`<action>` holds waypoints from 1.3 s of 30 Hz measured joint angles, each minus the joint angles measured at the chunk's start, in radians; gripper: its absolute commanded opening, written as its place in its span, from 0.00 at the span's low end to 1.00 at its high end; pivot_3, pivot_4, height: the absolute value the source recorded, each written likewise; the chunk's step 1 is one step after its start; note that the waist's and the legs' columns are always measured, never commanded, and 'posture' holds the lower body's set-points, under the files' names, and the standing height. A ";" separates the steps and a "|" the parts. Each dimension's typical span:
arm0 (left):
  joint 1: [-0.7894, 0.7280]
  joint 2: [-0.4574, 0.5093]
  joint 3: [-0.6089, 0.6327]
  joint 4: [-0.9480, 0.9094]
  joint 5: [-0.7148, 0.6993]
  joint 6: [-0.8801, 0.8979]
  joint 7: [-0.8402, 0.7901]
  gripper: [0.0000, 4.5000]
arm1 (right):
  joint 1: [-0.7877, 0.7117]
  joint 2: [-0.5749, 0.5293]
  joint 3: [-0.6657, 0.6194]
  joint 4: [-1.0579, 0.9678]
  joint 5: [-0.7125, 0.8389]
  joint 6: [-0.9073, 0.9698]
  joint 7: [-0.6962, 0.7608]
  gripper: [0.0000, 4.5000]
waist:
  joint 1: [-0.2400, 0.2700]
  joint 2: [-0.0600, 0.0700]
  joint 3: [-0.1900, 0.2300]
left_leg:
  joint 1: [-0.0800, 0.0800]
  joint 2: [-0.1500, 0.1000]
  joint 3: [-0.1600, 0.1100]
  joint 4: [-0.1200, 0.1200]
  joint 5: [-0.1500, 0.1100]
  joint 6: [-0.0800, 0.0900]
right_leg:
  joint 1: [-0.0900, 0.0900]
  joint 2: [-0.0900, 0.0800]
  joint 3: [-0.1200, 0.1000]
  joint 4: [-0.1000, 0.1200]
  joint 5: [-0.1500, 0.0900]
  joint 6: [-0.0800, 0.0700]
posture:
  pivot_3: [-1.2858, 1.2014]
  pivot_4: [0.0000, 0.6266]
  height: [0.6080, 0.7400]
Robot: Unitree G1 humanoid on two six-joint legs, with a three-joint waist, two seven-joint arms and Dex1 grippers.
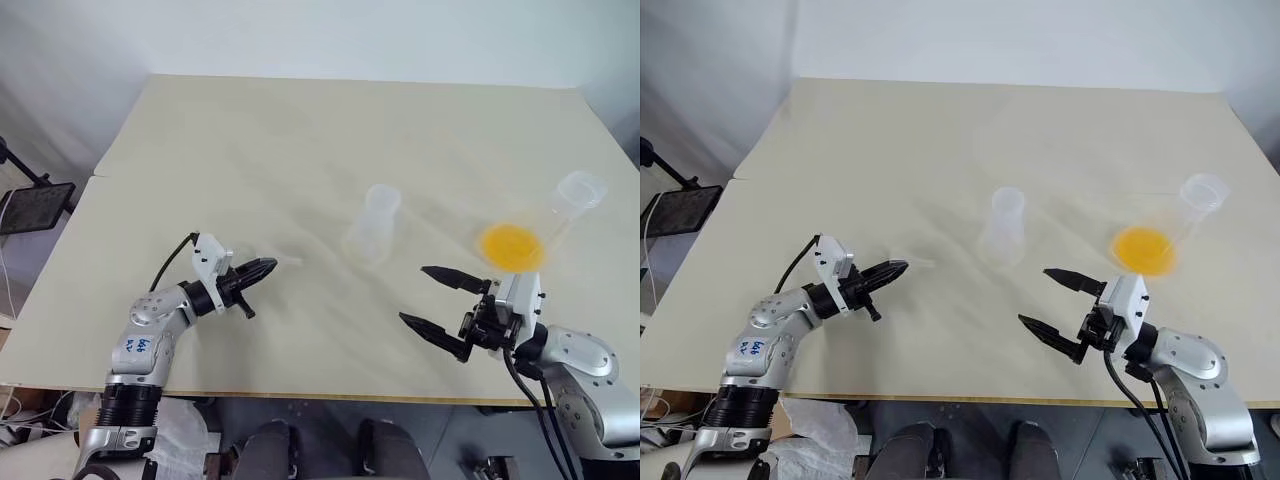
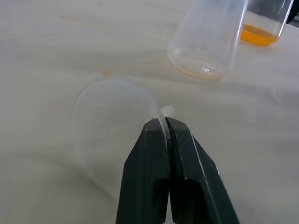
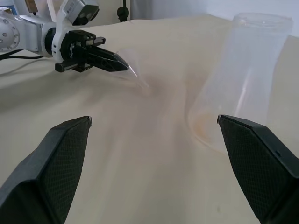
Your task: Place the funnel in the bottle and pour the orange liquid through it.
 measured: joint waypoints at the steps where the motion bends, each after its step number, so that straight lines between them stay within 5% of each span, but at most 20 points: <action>1: 0.000 0.007 0.000 0.000 0.000 -0.004 -0.006 0.00 | 0.006 0.000 -0.001 -0.001 0.000 -0.001 -0.003 1.00 | 0.000 0.000 0.000 | 0.000 0.000 0.000 0.000 0.000 0.000 | 0.000 0.000 0.000 0.000 0.000 0.000 | 0.52 0.24 1.00; 4: -0.004 0.105 0.028 0.000 -0.032 -0.018 -0.122 0.00 | 0.050 0.000 -0.055 -0.022 0.002 -0.001 -0.035 1.00 | -0.002 0.000 0.000 | 0.000 0.000 0.000 0.000 0.000 0.000 | -0.001 0.001 0.000 0.000 0.000 0.000 | 0.52 0.24 1.00; 9: -0.415 0.251 -0.019 0.041 -0.008 0.012 -0.273 0.00 | 0.122 0.092 -0.179 -0.056 0.032 -0.020 -0.163 1.00 | 0.014 0.000 -0.002 | 0.000 -0.004 -0.001 0.000 0.000 0.000 | 0.002 0.000 -0.001 -0.001 0.000 0.000 | 0.52 0.24 1.00; 17: -0.801 0.124 -0.278 0.365 0.182 -0.200 -0.469 0.00 | 0.283 0.217 -0.255 -0.099 0.015 -0.100 -0.281 1.00 | -0.001 0.000 -0.002 | -0.002 -0.003 0.009 -0.002 0.001 -0.001 | -0.001 0.004 -0.001 -0.002 0.000 0.000 | 0.52 0.24 1.00; 23: -0.978 0.021 -0.302 0.583 0.284 -0.345 -0.444 0.00 | 0.331 0.265 -0.223 -0.131 -0.008 -0.130 -0.315 1.00 | -0.008 0.000 -0.002 | -0.001 -0.002 0.011 -0.002 0.001 -0.001 | -0.003 0.004 0.002 -0.002 0.000 0.000 | 0.52 0.24 1.00; 39: -1.035 -0.032 -0.308 0.713 0.339 -0.465 -0.524 0.00 | 0.328 0.280 -0.187 -0.153 -0.026 -0.147 -0.346 1.00 | -0.001 0.000 -0.002 | -0.001 -0.002 0.009 -0.001 0.000 0.000 | -0.003 0.004 0.003 -0.002 0.000 0.000 | 0.52 0.24 1.00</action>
